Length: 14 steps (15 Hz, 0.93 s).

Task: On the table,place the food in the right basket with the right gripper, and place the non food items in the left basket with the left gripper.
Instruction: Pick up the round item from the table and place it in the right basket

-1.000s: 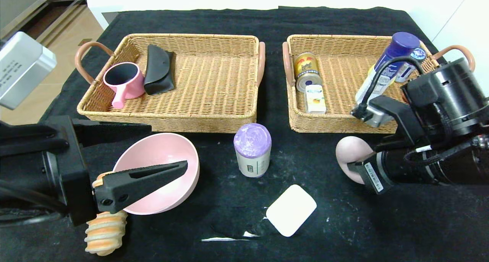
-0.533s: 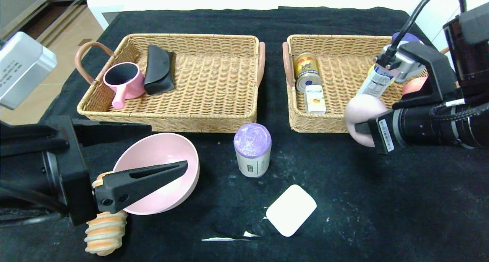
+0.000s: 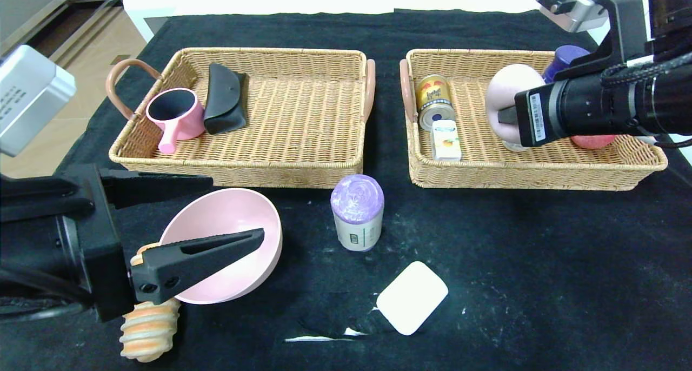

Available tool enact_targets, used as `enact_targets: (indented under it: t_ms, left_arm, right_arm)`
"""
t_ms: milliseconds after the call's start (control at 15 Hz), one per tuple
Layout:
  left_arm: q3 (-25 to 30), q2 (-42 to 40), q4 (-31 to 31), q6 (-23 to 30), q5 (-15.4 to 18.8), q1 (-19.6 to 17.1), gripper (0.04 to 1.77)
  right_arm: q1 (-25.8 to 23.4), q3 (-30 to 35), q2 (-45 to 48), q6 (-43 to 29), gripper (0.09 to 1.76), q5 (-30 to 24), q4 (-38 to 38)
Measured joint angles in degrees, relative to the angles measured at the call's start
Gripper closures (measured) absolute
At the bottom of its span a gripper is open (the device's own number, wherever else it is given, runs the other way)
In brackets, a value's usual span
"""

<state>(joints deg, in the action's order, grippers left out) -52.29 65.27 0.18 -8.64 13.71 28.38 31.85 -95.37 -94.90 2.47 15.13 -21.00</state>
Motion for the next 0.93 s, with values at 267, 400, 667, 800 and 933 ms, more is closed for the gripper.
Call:
enact_targets:
  t_ms: [267,400,667,800,933]
  left_arm:
    - [0.00,-0.06,0.00,0.00,0.01,0.00,0.09]
    - [-0.05,-0.15,0.00,0.00,0.00,0.00,0.09]
    - [-0.09,-0.39,0.00,-0.01,0.01,0.00,0.09]
    - [-0.09,-0.50,0.00,-0.01,0.04,0.00,0.09]
    - [-0.09,-0.52,0.00,-0.01,0.00,0.00,0.09]
  right_arm:
    - [-1.90,-7.58,-4.32,1.02,1.67,-0.09,0.23]
    - [-2.56,-10.97,-6.64,1.43,1.67,-0.13,0.26]
    - [-3.96,-16.63,-11.50,2.84,1.67,-0.13,2.54]
    - [-4.57,-17.44,-13.70,4.61,1.67,-0.02,6.60]
    - [-5.01,-17.64,-15.35,5.07,1.67,0.00,7.18]
